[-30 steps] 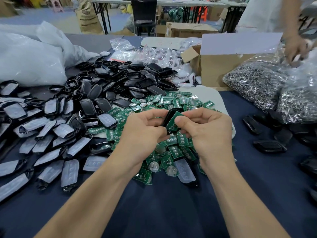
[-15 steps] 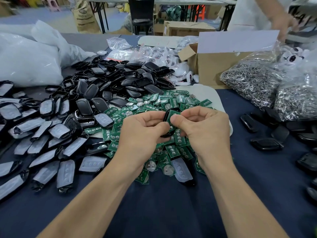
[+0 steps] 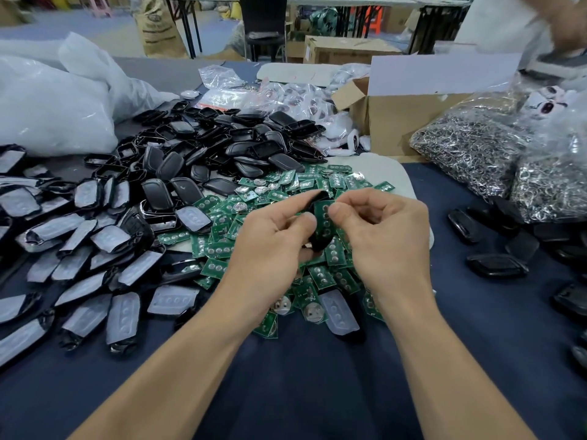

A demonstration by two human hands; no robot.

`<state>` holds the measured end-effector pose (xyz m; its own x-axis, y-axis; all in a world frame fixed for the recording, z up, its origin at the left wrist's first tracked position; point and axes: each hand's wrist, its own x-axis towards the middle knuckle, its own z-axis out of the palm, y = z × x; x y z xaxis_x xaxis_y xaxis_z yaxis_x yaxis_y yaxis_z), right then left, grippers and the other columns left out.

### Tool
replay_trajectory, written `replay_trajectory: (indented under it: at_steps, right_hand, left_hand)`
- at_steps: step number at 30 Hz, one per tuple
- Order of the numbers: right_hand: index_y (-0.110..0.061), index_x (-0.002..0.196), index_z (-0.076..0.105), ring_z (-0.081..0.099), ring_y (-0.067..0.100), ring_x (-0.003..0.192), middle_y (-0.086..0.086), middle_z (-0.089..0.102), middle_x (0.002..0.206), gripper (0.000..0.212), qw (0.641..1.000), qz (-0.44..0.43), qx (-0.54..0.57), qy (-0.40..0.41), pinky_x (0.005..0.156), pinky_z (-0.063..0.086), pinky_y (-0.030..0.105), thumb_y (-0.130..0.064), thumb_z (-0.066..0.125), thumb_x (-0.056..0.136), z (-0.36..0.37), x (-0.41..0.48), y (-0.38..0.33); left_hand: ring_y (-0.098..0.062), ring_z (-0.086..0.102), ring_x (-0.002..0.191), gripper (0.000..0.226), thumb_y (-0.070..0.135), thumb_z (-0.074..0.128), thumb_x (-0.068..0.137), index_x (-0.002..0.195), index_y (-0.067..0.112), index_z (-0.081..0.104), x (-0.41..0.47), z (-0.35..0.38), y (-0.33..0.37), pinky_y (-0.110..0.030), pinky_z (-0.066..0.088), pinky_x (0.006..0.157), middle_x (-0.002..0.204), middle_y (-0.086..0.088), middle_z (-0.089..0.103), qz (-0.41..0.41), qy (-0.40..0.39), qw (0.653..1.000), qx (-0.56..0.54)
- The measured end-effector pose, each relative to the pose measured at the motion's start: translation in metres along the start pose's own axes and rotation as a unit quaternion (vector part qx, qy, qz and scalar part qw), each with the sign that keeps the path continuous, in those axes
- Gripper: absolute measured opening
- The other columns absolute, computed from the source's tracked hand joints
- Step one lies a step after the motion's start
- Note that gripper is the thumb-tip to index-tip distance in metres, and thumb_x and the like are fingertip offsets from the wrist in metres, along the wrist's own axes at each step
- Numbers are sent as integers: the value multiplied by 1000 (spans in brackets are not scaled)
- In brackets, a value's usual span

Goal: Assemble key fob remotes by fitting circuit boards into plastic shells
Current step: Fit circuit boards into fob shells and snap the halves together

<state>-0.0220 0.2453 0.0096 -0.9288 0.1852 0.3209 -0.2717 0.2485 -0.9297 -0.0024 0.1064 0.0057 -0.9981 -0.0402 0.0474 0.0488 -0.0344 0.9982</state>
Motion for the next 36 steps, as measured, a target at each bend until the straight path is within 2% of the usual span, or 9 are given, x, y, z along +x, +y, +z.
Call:
replay_trajectory:
  at_steps: [2, 5, 9, 13, 17, 21, 23, 27, 36]
  right_hand:
    - [-33, 68, 77, 58, -1, 53, -13, 71, 63, 29, 999, 8, 27, -25, 55, 45, 12, -9, 82, 84, -3, 3, 0]
    - [-30, 67, 77, 54, -1, 50, -11, 68, 59, 32, 995, 26, 68, -61, 52, 44, 13, -3, 79, 86, -7, 5, 1]
    - [-23, 69, 76, 54, -1, 49, -10, 68, 59, 28, 994, 36, 82, -67, 52, 45, 13, 0, 78, 85, -8, 5, 2]
    - [-24, 74, 78, 53, 2, 50, -7, 68, 60, 21, 996, 42, 49, -69, 53, 45, 19, -6, 79, 84, -8, 5, 5]
    - [-29, 75, 77, 55, 1, 46, -9, 69, 58, 16, 998, 24, -4, -58, 49, 42, 15, -14, 79, 81, -9, 4, 5]
    - [-27, 72, 77, 61, 1, 49, -11, 71, 60, 15, 998, 11, -40, -52, 50, 43, 12, -16, 81, 80, -8, 3, 4]
    - [-26, 69, 76, 62, 2, 51, -10, 72, 61, 15, 997, 10, -53, -54, 51, 45, 14, -17, 82, 79, -9, 3, 4]
    - [-27, 68, 76, 63, 3, 53, -11, 72, 61, 16, 996, 8, -60, -59, 53, 46, 15, -18, 82, 80, -9, 3, 4]
    - [-29, 68, 77, 60, 1, 49, -13, 71, 60, 15, 996, 9, -66, -64, 50, 42, 12, -22, 84, 80, -6, 2, 2]
  left_hand:
    - [-41, 70, 107, 36, 6, 56, 104, 122, 33, 72, 2, -3, 0, -35, 64, 73, 106, -16, 77, -16, -21, 999, -29]
    - [-45, 67, 113, 35, 5, 57, 104, 131, 23, 70, 4, -6, -1, -34, 64, 74, 116, -30, 69, -42, -42, 997, -48]
    - [-26, 75, 105, 33, 5, 59, 103, 132, 17, 69, 2, -4, -2, -33, 64, 72, 108, -10, 79, -49, -57, 996, -49]
    - [-6, 76, 87, 33, 4, 63, 100, 104, 34, 74, 0, 0, -3, -31, 64, 67, 88, 8, 79, -42, -44, 997, -52]
    - [-23, 76, 101, 30, 4, 65, 99, 107, 31, 75, 0, 2, -4, -38, 66, 71, 102, 0, 81, -41, -17, 998, -54]
    - [-25, 76, 103, 28, 4, 67, 97, 113, 24, 78, 0, 3, -5, -41, 66, 71, 106, -4, 80, -48, 12, 998, -43]
    - [-21, 77, 96, 27, 4, 69, 95, 110, 25, 79, 0, 4, -6, -37, 65, 69, 99, -3, 81, -46, 21, 998, -34]
    - [2, 70, 65, 31, 6, 74, 92, 86, 37, 78, 0, 3, -6, -16, 55, 55, 75, 11, 78, -17, 33, 999, -16]
    - [8, 68, 65, 30, 9, 75, 93, 90, 38, 70, -1, 3, -3, -15, 55, 56, 69, 19, 75, -18, 54, 998, -8]
